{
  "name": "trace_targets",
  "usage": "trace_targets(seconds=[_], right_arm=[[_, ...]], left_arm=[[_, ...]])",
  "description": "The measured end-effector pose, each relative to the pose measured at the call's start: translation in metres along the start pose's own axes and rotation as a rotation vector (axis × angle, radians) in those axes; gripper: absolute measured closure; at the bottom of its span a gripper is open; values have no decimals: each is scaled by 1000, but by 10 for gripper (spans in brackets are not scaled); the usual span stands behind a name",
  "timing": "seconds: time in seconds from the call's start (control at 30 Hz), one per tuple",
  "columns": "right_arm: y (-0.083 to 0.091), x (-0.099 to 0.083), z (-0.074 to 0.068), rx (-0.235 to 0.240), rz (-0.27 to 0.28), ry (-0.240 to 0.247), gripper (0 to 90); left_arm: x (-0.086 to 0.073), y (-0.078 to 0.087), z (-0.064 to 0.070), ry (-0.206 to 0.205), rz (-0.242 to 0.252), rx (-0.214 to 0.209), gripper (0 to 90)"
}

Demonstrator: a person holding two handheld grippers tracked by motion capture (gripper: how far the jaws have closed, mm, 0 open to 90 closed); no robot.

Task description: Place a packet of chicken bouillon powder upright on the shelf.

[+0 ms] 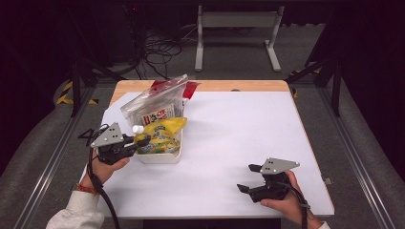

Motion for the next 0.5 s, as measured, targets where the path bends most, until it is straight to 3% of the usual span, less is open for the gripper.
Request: trace_targets(seconds=[0.2, 0.5], right_arm=[[0, 1, 0, -1, 4, 2, 196], [-3, 3, -1, 10, -4, 19, 195]], left_arm=[[-6, 0, 0, 3, -22, 26, 834], [-19, -7, -1, 46, -35, 17, 833]])
Point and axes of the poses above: each handheld gripper's, and its own axes: y roughly backward along the jaws, x roughly out of its top, z roughly to its right, the point moved 3 cm from there along -y, roughly forward along the jaws, and after that the axes turned 4 degrees about -z, right-handed, at the moved point
